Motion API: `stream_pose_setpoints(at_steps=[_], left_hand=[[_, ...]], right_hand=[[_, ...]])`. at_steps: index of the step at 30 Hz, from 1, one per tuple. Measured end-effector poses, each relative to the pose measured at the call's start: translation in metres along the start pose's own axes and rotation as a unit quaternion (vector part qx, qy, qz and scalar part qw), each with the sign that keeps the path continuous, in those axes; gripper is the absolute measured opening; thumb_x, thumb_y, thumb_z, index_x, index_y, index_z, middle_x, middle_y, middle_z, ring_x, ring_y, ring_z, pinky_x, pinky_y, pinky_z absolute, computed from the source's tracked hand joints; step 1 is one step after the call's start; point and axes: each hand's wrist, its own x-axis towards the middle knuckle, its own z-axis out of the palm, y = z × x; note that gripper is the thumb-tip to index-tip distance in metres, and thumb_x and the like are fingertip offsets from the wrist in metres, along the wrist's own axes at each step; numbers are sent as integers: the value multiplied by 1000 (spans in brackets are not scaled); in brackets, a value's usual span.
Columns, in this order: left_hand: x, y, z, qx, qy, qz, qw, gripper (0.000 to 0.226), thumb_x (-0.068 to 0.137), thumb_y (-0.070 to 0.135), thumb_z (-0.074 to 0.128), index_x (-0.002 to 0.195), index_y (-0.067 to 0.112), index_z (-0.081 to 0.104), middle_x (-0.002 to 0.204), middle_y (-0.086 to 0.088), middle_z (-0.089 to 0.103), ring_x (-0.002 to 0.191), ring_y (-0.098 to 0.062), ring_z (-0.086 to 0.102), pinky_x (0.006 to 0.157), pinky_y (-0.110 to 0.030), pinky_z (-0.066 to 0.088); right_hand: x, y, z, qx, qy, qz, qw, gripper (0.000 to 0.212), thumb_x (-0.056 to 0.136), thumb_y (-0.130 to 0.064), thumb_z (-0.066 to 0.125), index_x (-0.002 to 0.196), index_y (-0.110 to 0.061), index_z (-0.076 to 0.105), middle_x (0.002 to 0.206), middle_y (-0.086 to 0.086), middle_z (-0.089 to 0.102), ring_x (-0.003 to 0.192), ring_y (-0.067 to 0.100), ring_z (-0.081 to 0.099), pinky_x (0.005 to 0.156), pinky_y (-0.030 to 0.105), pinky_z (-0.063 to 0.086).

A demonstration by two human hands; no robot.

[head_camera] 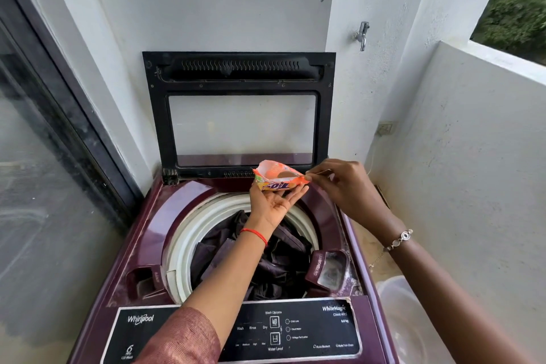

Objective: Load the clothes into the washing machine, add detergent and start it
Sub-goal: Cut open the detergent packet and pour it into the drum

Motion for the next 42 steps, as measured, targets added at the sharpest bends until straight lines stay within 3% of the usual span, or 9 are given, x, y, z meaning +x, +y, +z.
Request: stream_pose_setpoints(at_steps=[4, 7, 9, 15, 19, 24, 27, 37, 42], left_hand=[[-3, -1, 6, -6, 3, 23, 1000, 42, 95, 37, 39, 93, -1, 56, 82, -24, 69, 85, -41, 61, 71, -52, 56], [-7, -5, 12, 21, 9, 33, 999, 36, 94, 35, 45, 86, 2, 57, 61, -15, 70, 57, -26, 70, 44, -32, 55], [-9, -7, 15, 35, 15, 39, 999, 34, 93, 33, 49, 83, 2, 57, 57, -11, 68, 50, -20, 67, 41, -25, 52], [-8, -12, 15, 63, 19, 28, 997, 32, 90, 36, 54, 87, 5, 58, 86, -13, 61, 78, -24, 61, 57, -35, 59], [-9, -14, 11, 111, 13, 24, 993, 33, 88, 38, 58, 88, 4, 59, 89, -13, 61, 84, -25, 61, 91, -39, 49], [-9, -14, 6, 143, 6, 13, 990, 38, 86, 40, 60, 93, 3, 58, 89, -12, 62, 80, -23, 62, 55, -27, 58], [-8, -15, 6, 156, 5, 13, 988, 39, 86, 43, 59, 91, 4, 59, 86, -12, 62, 78, -23, 63, 55, -27, 58], [-8, -12, 8, 88, 16, 10, 996, 45, 87, 46, 54, 96, 2, 57, 98, -17, 58, 89, -32, 58, 90, -47, 47], [-12, -16, 14, 81, 13, 11, 997, 43, 89, 45, 53, 90, 3, 57, 93, -16, 58, 86, -31, 57, 76, -44, 50]], right_hand=[[-6, -6, 11, -39, 39, -10, 998, 15, 88, -11, 60, 87, 1, 70, 79, 13, 69, 67, 22, 61, 63, 24, 46], [-11, -8, 24, -89, 43, -4, 995, 23, 91, -13, 53, 82, 5, 65, 74, 16, 64, 64, 31, 59, 61, 43, 47], [-12, -8, 30, -88, 58, 11, 994, 24, 91, -10, 52, 78, 7, 62, 71, 17, 62, 62, 31, 56, 59, 43, 46], [-10, -11, 33, 40, 161, 184, 969, 31, 89, -10, 56, 64, 8, 61, 54, 25, 59, 47, 24, 47, 50, 42, 43], [-12, -10, 34, 190, 205, 317, 906, 32, 88, -7, 56, 57, 0, 60, 54, 23, 61, 42, 25, 52, 45, 34, 44], [-13, -10, 28, 469, 254, 431, 728, 21, 87, 10, 46, 69, 7, 54, 44, 12, 57, 32, 16, 51, 34, 20, 45], [-16, -8, 26, 509, 255, 444, 691, 19, 87, 10, 45, 71, 8, 56, 39, 8, 58, 32, 15, 53, 35, 19, 46], [-24, -10, 8, 499, 274, 389, 725, 17, 87, 9, 46, 73, 5, 55, 42, 8, 59, 35, 18, 54, 38, 21, 47], [-27, -14, 3, 487, 285, 374, 736, 16, 87, 10, 46, 75, 6, 56, 42, 7, 59, 35, 17, 55, 37, 20, 47]])
